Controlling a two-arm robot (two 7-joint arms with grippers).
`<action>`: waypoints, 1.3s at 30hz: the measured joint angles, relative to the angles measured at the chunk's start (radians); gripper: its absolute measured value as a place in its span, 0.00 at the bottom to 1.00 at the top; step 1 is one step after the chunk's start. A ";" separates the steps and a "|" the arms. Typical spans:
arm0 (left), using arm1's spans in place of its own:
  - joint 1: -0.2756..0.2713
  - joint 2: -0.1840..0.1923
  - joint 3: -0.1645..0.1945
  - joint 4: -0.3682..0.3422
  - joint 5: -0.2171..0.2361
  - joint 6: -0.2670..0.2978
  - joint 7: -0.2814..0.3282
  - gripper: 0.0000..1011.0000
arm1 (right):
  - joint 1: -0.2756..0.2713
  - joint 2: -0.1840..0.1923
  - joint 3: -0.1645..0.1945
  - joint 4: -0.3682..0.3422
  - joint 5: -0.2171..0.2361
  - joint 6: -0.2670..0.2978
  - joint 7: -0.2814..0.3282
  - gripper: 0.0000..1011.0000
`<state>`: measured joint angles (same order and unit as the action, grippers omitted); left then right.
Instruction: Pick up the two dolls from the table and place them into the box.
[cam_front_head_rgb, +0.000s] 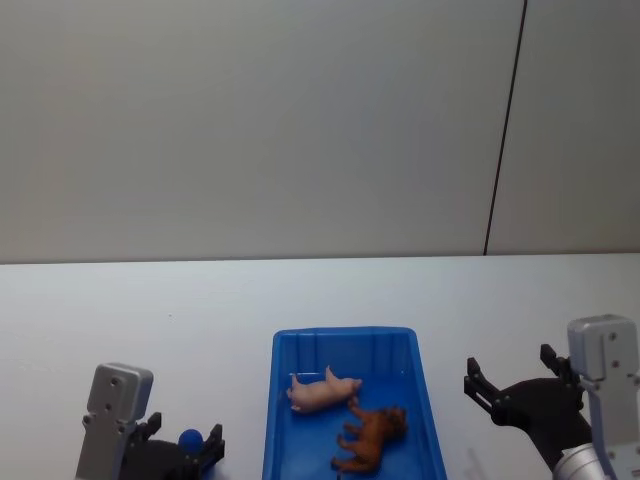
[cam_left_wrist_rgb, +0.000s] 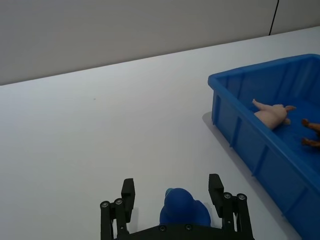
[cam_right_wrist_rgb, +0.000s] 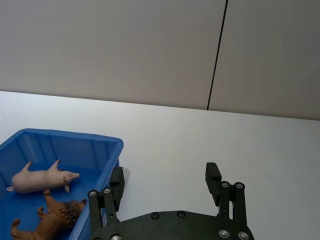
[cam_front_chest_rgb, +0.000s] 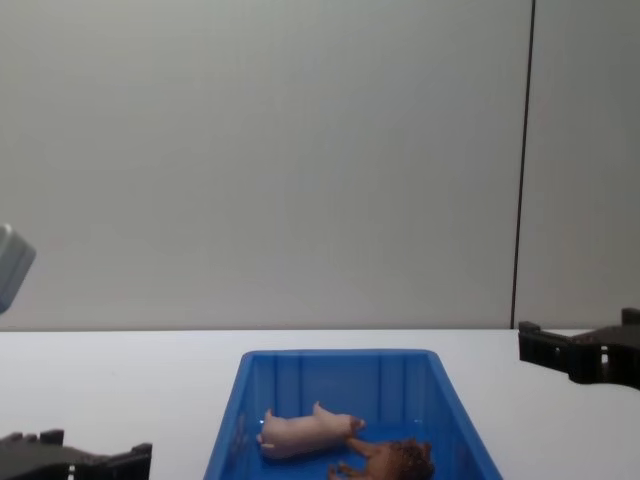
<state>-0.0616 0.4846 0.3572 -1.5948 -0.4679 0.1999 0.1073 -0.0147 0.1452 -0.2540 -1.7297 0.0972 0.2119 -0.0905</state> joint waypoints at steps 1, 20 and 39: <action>0.000 -0.002 0.000 0.007 -0.002 -0.001 -0.003 0.92 | 0.000 0.000 0.000 0.000 0.000 0.000 0.000 0.99; -0.028 -0.032 -0.004 0.090 0.008 -0.025 -0.056 0.35 | 0.000 0.000 0.000 0.000 0.000 0.000 0.000 0.99; -0.041 -0.042 -0.011 0.063 0.036 -0.079 -0.103 0.20 | 0.000 0.000 0.000 0.000 0.000 0.000 0.000 0.99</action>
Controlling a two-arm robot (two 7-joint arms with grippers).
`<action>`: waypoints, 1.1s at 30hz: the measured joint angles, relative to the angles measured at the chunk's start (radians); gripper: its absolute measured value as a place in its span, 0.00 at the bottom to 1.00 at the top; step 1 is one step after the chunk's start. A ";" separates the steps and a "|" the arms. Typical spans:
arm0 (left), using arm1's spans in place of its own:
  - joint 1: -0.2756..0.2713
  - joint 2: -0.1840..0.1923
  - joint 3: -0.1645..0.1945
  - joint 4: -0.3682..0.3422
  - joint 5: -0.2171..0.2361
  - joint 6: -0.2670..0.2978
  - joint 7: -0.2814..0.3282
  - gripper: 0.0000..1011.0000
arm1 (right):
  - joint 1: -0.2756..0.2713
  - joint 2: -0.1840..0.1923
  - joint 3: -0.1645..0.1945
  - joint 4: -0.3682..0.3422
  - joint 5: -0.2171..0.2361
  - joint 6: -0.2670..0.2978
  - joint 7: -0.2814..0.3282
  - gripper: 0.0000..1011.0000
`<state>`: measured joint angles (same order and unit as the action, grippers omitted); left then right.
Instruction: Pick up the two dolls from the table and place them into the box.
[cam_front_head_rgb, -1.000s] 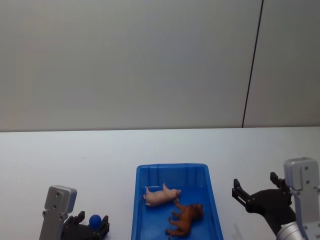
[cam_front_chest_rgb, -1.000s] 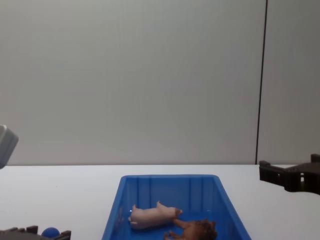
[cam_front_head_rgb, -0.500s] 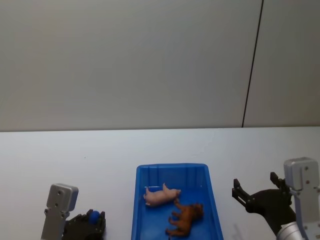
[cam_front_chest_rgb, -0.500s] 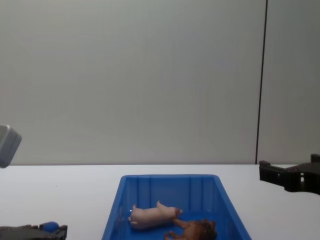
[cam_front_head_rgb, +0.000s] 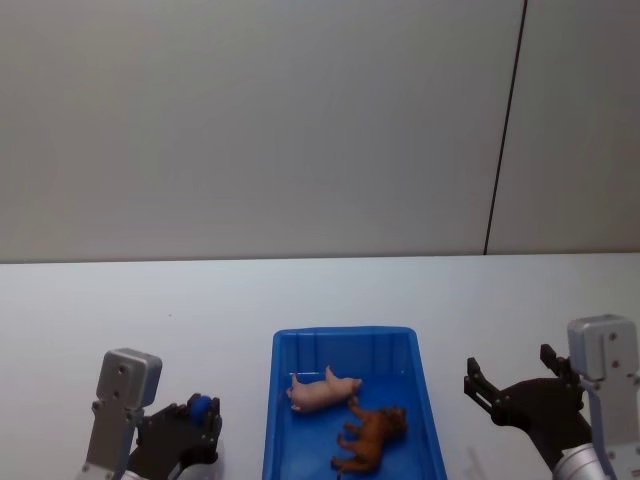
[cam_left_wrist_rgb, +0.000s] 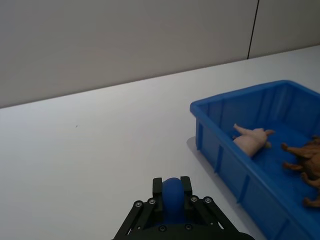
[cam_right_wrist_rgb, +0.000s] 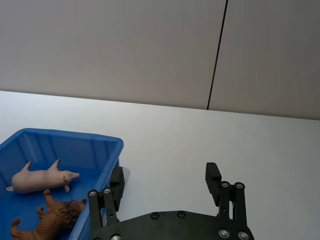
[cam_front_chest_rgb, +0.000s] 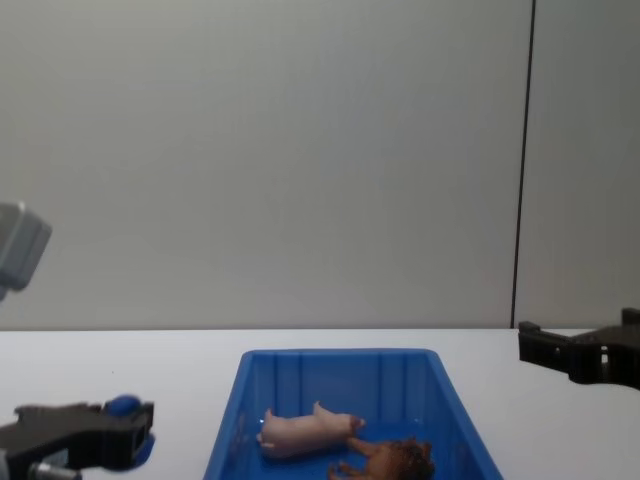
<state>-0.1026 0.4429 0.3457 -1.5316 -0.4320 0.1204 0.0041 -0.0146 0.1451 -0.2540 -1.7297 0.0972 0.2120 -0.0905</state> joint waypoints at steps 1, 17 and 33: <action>-0.001 0.000 0.000 -0.005 0.002 -0.003 -0.004 0.20 | 0.000 0.000 0.000 0.000 0.000 0.000 0.000 0.99; -0.052 -0.025 0.003 -0.071 0.056 -0.042 -0.153 0.14 | 0.000 0.000 0.000 0.000 0.000 0.000 0.000 0.99; -0.148 -0.127 0.049 -0.051 0.108 -0.055 -0.281 0.50 | 0.000 0.000 0.000 0.000 0.000 0.000 0.000 0.99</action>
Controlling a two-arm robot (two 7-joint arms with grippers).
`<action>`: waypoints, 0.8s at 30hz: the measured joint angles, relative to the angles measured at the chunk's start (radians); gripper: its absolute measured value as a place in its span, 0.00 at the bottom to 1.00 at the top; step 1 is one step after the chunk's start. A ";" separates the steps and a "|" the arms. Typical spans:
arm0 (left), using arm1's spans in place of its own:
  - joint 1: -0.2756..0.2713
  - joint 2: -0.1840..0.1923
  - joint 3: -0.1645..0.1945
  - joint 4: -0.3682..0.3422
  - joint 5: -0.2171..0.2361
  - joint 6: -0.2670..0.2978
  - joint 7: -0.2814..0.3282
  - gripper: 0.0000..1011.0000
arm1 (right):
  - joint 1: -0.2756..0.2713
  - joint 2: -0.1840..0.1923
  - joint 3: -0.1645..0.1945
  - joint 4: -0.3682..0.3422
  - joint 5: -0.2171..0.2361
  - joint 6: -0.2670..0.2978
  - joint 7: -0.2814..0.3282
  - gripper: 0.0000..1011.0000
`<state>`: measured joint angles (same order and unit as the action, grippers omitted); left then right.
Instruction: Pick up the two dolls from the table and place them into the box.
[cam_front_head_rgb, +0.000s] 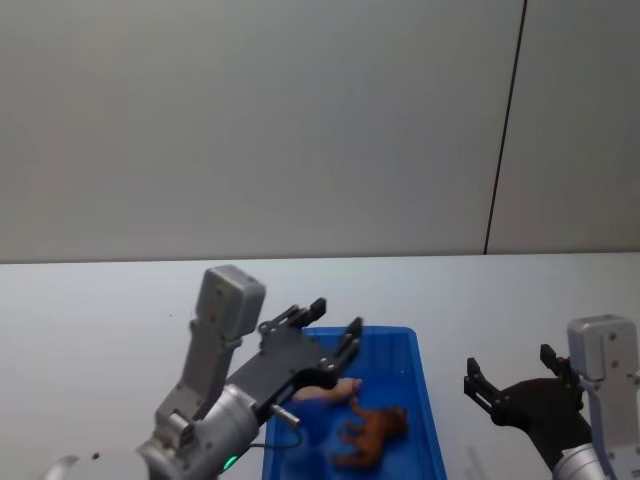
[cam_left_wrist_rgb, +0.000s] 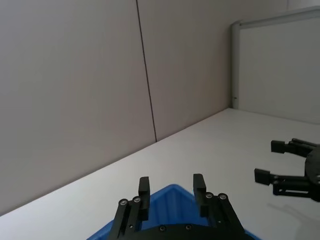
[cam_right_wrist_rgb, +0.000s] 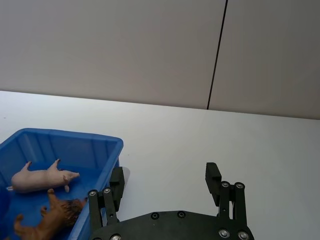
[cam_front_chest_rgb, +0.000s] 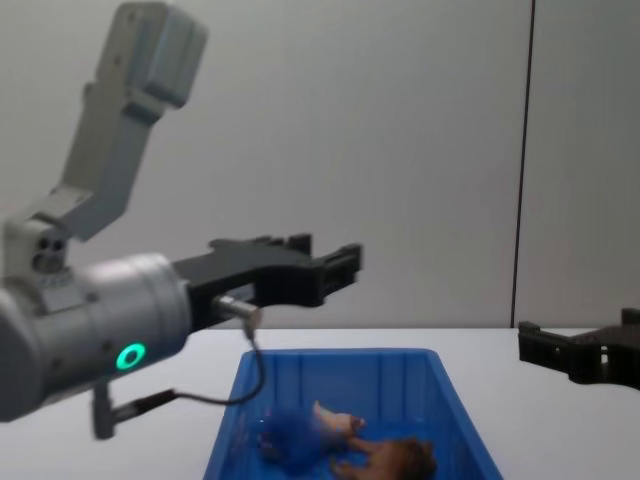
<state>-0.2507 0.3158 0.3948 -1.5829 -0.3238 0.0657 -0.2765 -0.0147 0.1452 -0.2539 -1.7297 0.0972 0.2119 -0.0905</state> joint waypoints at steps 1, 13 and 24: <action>-0.007 -0.008 0.004 0.003 0.003 0.000 -0.006 0.53 | 0.000 0.000 0.000 0.000 0.000 0.000 0.000 0.99; -0.038 -0.045 0.020 0.016 0.018 -0.001 -0.036 0.89 | 0.000 0.000 0.000 0.000 0.000 0.000 0.000 0.99; -0.050 -0.059 0.026 0.022 0.024 -0.001 -0.048 0.99 | 0.000 0.000 0.000 0.000 0.000 0.000 0.000 0.99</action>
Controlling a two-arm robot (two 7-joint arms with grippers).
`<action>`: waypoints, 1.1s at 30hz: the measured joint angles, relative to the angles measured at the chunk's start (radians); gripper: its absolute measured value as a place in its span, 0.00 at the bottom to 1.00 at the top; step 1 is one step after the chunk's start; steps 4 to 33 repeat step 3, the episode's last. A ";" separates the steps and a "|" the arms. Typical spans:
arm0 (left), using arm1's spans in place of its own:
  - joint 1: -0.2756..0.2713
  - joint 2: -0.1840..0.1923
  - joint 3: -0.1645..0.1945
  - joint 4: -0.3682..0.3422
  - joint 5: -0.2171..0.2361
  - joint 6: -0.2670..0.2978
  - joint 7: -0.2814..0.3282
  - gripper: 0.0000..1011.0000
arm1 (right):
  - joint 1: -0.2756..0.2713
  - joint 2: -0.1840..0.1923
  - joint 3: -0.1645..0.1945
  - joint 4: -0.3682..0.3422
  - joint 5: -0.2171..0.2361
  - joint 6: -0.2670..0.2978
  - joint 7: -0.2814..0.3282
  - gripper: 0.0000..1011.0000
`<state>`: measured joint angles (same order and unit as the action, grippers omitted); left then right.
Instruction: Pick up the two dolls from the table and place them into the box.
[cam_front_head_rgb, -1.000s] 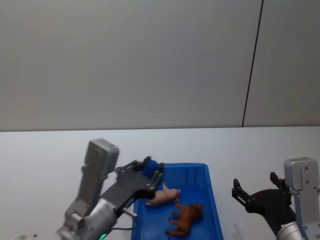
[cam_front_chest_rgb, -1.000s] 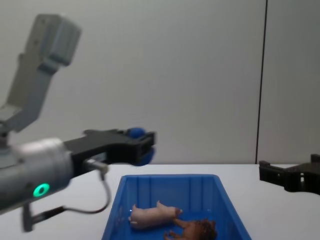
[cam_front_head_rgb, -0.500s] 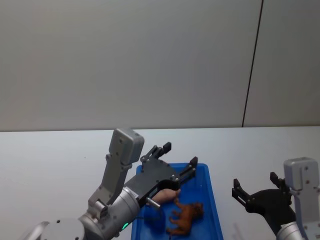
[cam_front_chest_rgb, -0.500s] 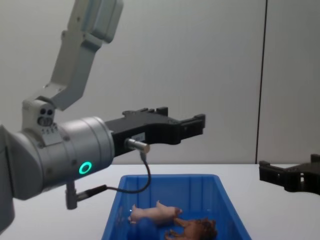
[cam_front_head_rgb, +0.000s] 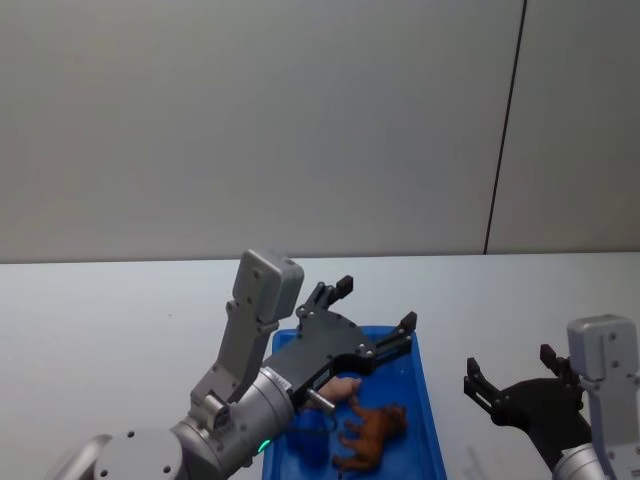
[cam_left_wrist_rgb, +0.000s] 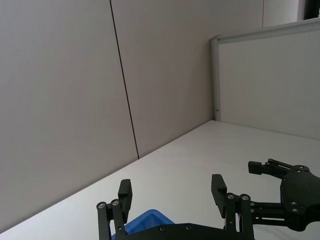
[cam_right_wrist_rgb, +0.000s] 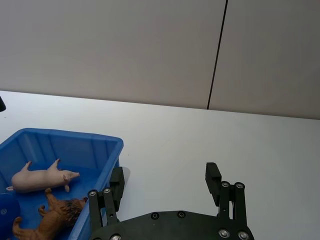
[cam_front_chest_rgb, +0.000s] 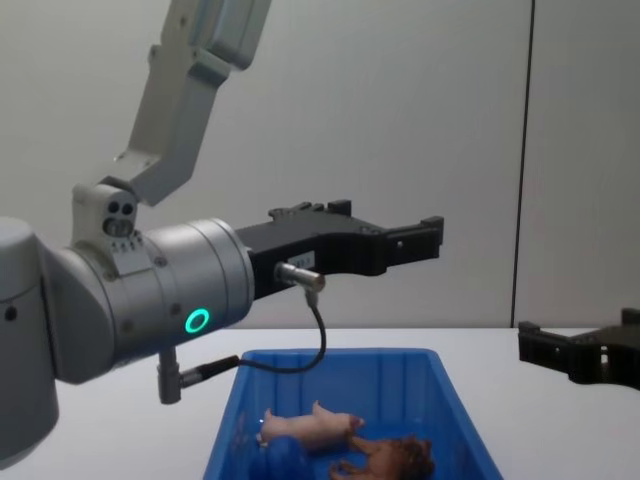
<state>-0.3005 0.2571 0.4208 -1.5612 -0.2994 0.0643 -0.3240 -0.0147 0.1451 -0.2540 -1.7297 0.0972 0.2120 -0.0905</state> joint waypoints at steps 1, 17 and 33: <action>-0.001 -0.001 0.000 0.000 0.000 0.000 -0.001 0.99 | 0.000 0.000 0.000 0.000 0.000 0.000 0.000 0.99; -0.002 -0.003 0.001 0.001 0.001 0.000 -0.002 0.99 | 0.000 0.000 0.000 0.000 0.000 0.000 0.000 0.99; -0.002 -0.003 0.001 0.001 0.001 0.000 -0.002 0.99 | 0.000 0.000 0.000 0.000 0.000 0.000 0.000 0.99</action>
